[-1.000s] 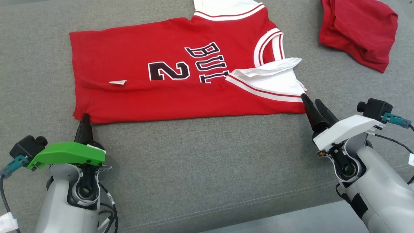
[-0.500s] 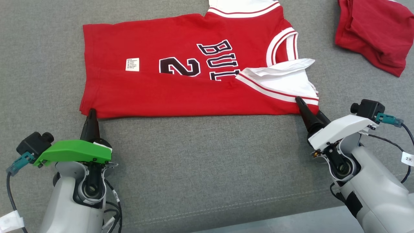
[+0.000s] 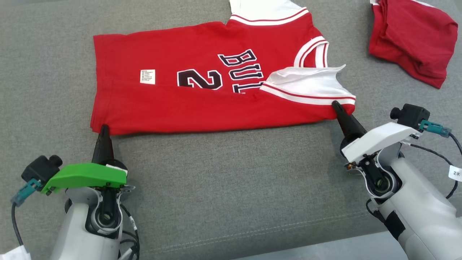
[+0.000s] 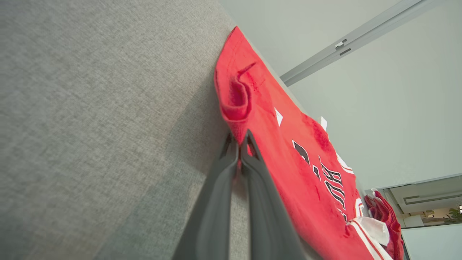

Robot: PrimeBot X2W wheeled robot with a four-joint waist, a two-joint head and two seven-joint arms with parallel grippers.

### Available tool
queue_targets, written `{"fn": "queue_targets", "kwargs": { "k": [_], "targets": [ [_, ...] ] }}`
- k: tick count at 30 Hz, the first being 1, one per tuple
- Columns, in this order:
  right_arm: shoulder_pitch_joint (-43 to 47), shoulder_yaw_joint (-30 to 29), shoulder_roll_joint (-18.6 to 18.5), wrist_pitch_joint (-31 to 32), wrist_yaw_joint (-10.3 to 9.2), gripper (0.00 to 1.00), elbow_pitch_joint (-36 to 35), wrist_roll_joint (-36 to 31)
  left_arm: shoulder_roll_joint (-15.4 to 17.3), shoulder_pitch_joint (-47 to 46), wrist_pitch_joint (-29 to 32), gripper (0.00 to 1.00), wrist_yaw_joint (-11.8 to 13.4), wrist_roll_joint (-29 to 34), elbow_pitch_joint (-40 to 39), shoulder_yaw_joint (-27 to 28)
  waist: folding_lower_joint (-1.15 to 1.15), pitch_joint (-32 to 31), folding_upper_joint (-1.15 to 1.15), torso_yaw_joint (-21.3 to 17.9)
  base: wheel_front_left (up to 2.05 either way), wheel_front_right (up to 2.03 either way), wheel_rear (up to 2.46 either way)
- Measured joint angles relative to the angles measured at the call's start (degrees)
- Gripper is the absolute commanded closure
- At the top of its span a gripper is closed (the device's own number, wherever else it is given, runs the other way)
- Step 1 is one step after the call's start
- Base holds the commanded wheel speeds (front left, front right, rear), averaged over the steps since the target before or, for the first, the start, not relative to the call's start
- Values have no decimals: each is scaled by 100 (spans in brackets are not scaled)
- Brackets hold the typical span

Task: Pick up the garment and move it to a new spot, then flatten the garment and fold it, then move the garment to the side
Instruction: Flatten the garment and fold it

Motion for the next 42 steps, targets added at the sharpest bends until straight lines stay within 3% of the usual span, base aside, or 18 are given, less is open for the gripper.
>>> {"fn": "queue_targets", "kwargs": {
  "k": [18,31,40,41,42],
  "targets": [
    [1285,66,-583,-285,8,100,-1044,99,-2,1183,-213,100,3,-267,-714,24,0,-468,0,-77,0,0,0],
    [1951,131,-794,-276,-2,100,-1504,122,10,1869,-220,100,401,-218,-1180,-75,0,-449,0,-125,0,0,0],
    [2145,232,-868,-166,-116,100,-1534,149,22,2088,-182,100,569,-52,-1212,-185,0,-424,0,-101,0,0,0],
    [2146,246,-866,-166,-119,82,-1535,148,35,2089,-158,73,594,3,-1206,-209,0,-423,0,-100,0,0,0],
    [2146,254,-866,-165,-121,82,-1535,147,52,2093,-127,73,597,38,-1198,-232,0,-421,0,-101,0,0,0]
  ]
}}
